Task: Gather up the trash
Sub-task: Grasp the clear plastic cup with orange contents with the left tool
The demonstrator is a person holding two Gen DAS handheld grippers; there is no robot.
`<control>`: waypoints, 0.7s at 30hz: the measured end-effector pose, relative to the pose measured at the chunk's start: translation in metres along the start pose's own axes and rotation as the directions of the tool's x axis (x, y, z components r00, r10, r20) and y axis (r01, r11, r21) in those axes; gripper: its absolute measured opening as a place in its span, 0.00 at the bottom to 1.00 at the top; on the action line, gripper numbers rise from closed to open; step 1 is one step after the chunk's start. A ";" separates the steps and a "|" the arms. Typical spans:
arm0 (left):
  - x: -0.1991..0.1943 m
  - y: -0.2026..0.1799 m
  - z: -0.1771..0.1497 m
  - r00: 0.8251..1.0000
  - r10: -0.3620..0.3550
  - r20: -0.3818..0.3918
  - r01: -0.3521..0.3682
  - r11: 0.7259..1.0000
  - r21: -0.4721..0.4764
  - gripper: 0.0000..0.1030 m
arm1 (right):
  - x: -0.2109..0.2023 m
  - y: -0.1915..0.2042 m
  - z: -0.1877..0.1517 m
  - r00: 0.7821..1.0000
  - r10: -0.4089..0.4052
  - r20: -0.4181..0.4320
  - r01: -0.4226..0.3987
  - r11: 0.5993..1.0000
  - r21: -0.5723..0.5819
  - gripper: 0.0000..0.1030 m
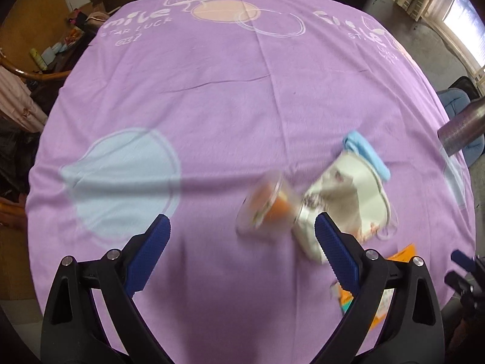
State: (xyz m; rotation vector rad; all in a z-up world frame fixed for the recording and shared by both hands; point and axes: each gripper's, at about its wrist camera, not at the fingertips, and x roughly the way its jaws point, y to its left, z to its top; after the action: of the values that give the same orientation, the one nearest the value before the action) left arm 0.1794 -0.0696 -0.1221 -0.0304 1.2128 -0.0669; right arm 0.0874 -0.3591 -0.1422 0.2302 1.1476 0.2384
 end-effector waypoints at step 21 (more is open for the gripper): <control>-0.046 0.074 -0.065 0.999 -0.049 -0.009 0.046 0.985 -0.165 0.93 | 0.008 0.034 0.018 0.995 0.100 0.023 -0.099 0.994 -0.051 0.62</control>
State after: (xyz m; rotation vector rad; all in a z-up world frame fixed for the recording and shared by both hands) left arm 0.1050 0.0079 -0.1062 -0.2040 1.2284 -0.0082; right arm 0.1045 -0.3248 -0.1321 0.2465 1.1044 0.3509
